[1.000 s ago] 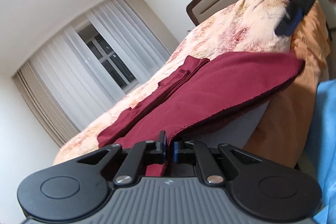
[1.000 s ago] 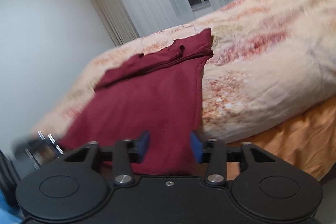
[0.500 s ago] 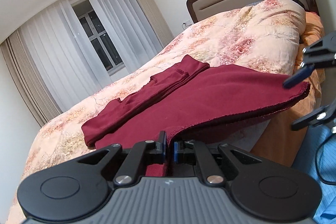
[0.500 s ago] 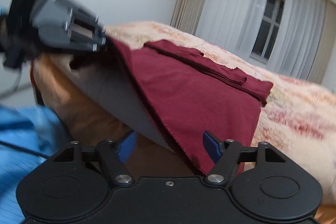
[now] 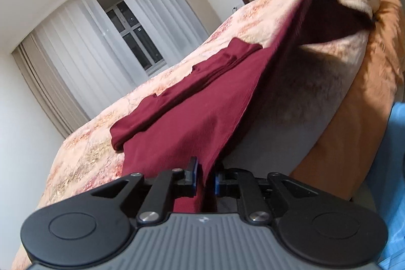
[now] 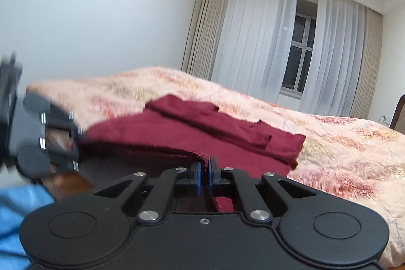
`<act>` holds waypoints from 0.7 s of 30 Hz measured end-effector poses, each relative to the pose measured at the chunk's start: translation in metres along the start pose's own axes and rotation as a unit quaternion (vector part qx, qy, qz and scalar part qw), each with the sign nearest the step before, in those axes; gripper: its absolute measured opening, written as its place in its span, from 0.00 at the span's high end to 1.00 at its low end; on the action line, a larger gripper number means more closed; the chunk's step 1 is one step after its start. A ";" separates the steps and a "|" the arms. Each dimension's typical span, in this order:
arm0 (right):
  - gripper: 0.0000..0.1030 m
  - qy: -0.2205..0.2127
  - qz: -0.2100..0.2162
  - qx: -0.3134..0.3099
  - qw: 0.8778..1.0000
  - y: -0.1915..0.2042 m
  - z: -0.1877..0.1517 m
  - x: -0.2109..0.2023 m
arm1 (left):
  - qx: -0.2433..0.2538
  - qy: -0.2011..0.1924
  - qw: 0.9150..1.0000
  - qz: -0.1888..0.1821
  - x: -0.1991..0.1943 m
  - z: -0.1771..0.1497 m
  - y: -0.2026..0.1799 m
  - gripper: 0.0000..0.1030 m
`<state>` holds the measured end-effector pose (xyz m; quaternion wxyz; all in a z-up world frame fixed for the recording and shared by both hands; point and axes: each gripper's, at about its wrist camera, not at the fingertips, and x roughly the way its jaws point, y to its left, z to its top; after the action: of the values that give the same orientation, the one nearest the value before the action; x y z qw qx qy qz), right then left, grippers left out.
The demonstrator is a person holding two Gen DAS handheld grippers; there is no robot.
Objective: Fold small clothes
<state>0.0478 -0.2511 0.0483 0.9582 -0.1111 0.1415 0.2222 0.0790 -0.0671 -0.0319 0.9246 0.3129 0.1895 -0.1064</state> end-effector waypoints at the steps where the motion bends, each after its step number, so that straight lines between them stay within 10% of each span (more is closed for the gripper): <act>1: 0.95 -0.004 0.002 0.005 1.000 -0.002 0.004 -0.001 | 0.006 0.001 1.000 0.007 0.000 -0.002 -0.002 0.86; 11: 0.95 0.010 -0.014 -0.014 1.000 0.000 0.005 0.000 | 0.047 0.008 0.997 0.053 -0.012 -0.027 0.006 0.95; 21: 0.96 0.056 -0.025 -0.099 0.993 0.034 -0.011 -0.006 | 0.049 -0.099 0.992 0.065 -0.057 -0.014 0.046 0.97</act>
<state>0.0244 -0.2269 0.0353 0.9385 -0.2208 0.1690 0.2046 0.0376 -0.0180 0.0065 0.9274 0.3570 0.0712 -0.0858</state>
